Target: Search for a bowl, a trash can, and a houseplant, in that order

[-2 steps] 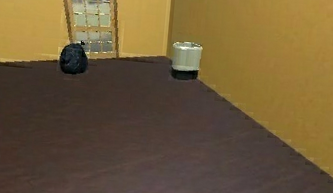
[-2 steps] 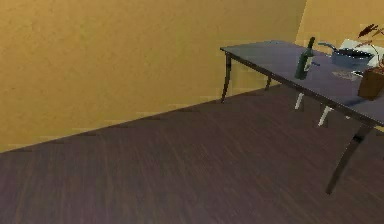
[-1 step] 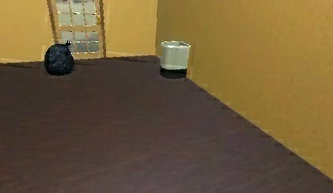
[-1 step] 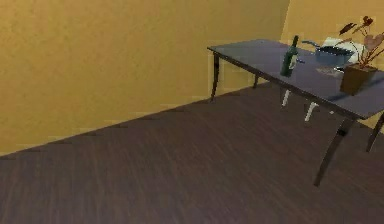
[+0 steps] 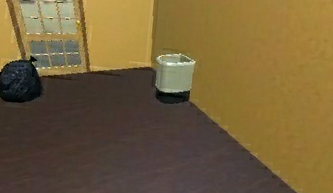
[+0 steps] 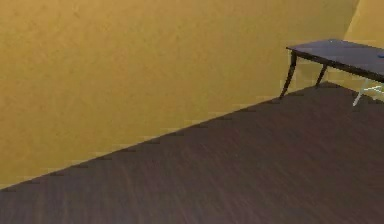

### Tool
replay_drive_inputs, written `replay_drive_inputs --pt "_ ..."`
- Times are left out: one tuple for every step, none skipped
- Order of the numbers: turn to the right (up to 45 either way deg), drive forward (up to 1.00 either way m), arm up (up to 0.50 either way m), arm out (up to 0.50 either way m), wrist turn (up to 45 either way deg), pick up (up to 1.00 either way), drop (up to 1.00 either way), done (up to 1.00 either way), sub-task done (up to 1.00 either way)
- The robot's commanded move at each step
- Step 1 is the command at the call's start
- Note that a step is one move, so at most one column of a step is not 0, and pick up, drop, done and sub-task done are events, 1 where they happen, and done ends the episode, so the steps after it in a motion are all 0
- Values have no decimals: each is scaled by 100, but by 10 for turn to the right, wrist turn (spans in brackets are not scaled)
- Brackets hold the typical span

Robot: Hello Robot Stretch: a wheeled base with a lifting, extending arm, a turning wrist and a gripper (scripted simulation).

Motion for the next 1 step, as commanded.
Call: replay_drive_inputs --pt "0 100 0 0 0 0 0 0 0"
